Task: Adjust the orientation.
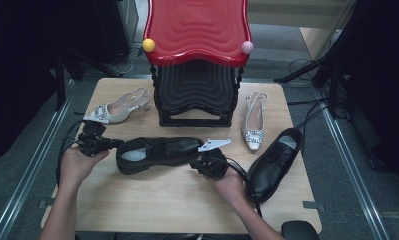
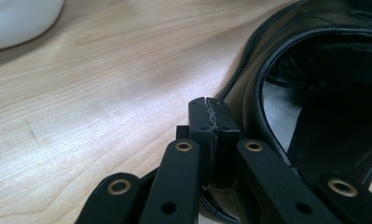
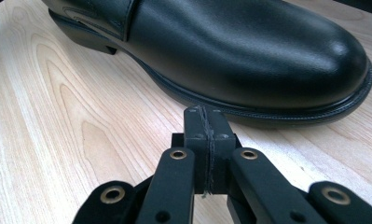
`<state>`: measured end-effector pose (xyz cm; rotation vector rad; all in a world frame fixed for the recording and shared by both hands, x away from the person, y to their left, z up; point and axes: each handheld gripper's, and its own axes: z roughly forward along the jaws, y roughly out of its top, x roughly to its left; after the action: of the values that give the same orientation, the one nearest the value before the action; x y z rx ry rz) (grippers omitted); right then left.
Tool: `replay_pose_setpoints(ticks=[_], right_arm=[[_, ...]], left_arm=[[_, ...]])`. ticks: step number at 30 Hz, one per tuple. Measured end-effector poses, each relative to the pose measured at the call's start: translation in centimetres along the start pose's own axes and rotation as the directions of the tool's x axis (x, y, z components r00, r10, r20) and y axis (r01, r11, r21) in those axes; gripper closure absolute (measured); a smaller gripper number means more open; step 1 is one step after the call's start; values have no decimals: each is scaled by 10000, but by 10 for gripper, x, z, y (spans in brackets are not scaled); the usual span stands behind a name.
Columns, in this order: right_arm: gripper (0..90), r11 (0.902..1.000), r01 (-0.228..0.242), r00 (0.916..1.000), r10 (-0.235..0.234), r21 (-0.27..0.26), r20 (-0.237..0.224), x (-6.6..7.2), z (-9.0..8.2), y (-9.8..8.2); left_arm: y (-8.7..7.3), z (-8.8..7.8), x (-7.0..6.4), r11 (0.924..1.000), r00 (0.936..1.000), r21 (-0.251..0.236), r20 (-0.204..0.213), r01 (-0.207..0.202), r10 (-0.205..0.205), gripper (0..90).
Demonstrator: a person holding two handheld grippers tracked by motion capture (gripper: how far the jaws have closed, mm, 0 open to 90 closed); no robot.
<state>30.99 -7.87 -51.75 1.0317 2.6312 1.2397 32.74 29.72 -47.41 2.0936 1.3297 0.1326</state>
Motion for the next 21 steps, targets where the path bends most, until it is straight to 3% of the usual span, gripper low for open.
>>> replay_pose_setpoints(ticks=[6,8,21], right_arm=[[900,10000,-25,9999,25,-3,-103,0,2,2],[900,10000,-32,9999,32,8,-143,1,3,3],[900,10000,48,9990,-49,-17,-451,4,7,8]], left_arm=[[-3,0,-4,9999,9989,100,464,-27,23,900],[-3,1,-7,9995,9975,198,664,-234,220,900],[-3,12,-37,9921,9904,704,987,-1038,966,900]])
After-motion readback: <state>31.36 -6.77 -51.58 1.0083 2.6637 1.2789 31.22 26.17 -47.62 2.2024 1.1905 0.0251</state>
